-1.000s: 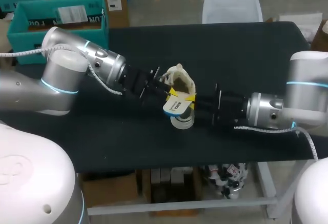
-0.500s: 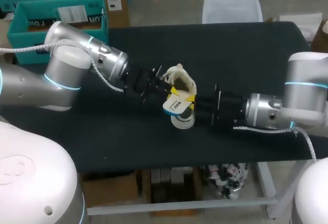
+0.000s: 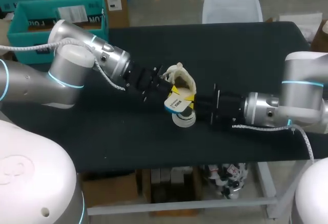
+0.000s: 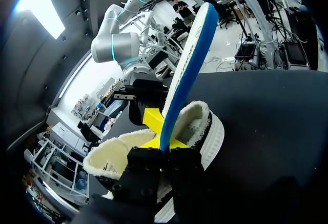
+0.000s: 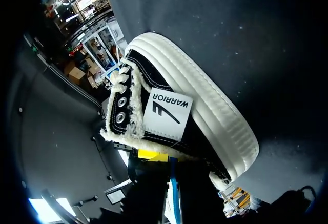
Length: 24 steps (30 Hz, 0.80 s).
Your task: Open the shoe tongue, take the insole out of the shoe, put the insole back into the shoe, and pack the shoe into the shoebox
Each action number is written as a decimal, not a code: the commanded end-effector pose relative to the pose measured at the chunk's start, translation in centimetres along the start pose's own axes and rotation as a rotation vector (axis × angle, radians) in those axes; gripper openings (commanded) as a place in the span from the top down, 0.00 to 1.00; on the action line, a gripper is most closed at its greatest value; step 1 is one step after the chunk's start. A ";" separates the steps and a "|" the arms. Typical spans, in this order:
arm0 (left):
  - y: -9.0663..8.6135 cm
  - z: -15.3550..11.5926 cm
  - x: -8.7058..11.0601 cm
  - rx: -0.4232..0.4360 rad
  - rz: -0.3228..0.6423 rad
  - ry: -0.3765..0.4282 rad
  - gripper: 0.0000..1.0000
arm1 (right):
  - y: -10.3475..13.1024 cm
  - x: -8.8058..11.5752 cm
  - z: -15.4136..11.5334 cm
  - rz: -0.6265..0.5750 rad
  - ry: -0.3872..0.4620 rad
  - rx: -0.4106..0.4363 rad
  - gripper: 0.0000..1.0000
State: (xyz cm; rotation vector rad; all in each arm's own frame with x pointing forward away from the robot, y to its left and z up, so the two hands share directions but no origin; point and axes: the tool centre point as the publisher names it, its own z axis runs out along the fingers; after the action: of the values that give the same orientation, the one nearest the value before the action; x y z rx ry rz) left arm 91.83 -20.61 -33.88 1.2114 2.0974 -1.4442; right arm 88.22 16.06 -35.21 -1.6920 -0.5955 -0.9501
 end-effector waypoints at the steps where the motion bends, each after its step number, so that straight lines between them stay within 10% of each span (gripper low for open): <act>1: 0.6 0.5 0.0 0.009 -0.003 0.001 1.00 | 0.1 0.1 0.2 -0.001 0.004 0.010 1.00; 2: 0.6 0.5 0.1 0.009 -0.003 0.002 1.00 | -0.1 0.2 0.1 -0.007 0.006 0.008 0.93; 3: 0.5 0.5 0.1 0.010 -0.003 0.002 1.00 | -0.3 0.3 -0.1 -0.012 0.006 0.006 0.66; 7: 0.4 0.5 0.2 0.012 -0.002 0.000 1.00 | -1.2 0.5 -0.6 -0.028 0.003 -0.005 0.51; 16: -0.1 0.5 0.3 0.012 -0.001 -0.006 1.00 | -2.4 0.6 -1.2 -0.042 -0.001 -0.013 0.58; 21: -0.3 0.5 0.3 0.010 0.001 -0.010 1.00 | -2.7 0.5 -1.0 -0.045 0.002 0.002 0.95; 24: -0.4 0.6 0.4 0.008 0.000 -0.010 1.00 | -2.5 0.3 -0.7 -0.042 0.000 0.012 1.00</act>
State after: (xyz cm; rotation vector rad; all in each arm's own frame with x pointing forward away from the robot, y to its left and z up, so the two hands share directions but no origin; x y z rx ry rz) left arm 91.45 -20.83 -33.96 1.2133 2.0879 -1.4605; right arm 85.94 16.07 -33.09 -1.6846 -0.6367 -0.9788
